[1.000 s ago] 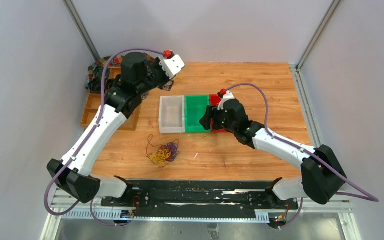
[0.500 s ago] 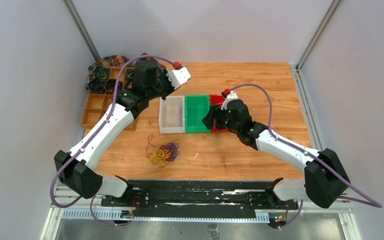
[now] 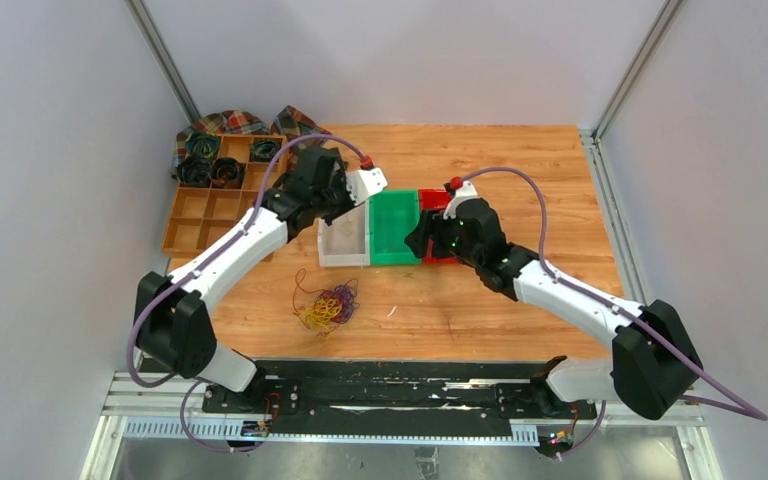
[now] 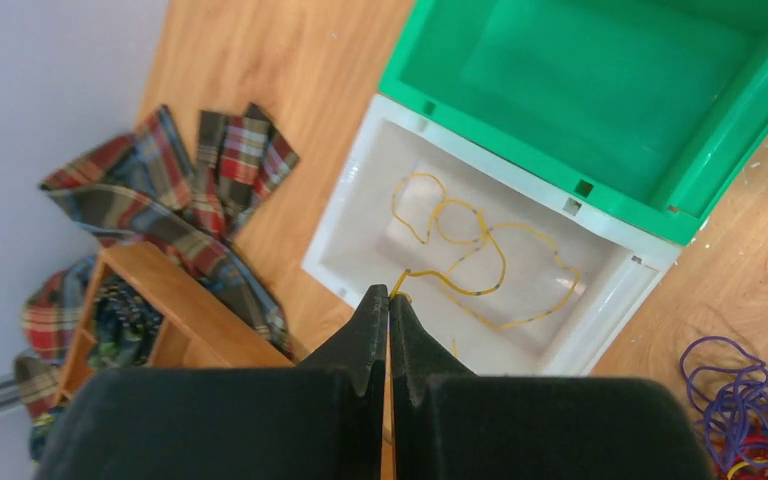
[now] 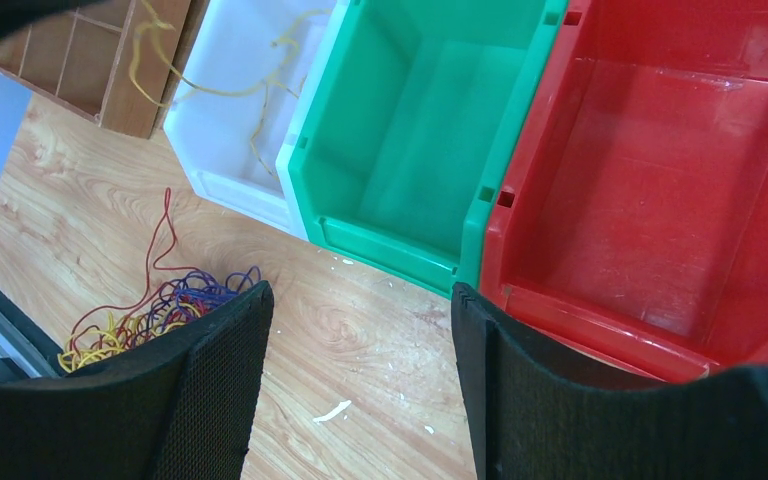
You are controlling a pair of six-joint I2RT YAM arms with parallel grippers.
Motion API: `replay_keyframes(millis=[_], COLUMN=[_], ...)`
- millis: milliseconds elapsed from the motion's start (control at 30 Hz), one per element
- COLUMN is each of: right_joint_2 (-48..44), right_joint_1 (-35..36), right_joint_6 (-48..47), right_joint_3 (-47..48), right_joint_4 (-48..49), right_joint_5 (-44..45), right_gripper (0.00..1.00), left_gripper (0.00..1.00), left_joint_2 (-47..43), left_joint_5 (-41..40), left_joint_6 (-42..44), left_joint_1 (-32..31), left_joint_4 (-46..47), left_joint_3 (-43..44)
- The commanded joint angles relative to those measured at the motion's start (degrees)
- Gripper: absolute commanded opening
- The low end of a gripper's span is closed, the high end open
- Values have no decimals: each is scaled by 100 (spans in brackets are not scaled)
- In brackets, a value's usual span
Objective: Untangle the cables
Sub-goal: Place the cable in the bin.
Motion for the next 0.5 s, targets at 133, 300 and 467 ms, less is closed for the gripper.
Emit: replay_keyframes(millis=[133,300,467], right_joint_2=[-267,-332,-279], right_joint_1=[-130,-169,-216], right_joint_6=[63,75,101], right_joint_3=[-196,-360,-428], right_joint_4=[-77,-37,19], right_joint_5=[161,202,187], right_gripper=[65,65,65], left_gripper=[0,0,0], left_joint_2=[740,1221,1526], left_joint_5=[5,92,234], left_joint_6=[-315,-554,-725], left_joint_1=[-16,80,252], left_joint_4=[623,1026,1358], left_joint_3=[-21,62,140])
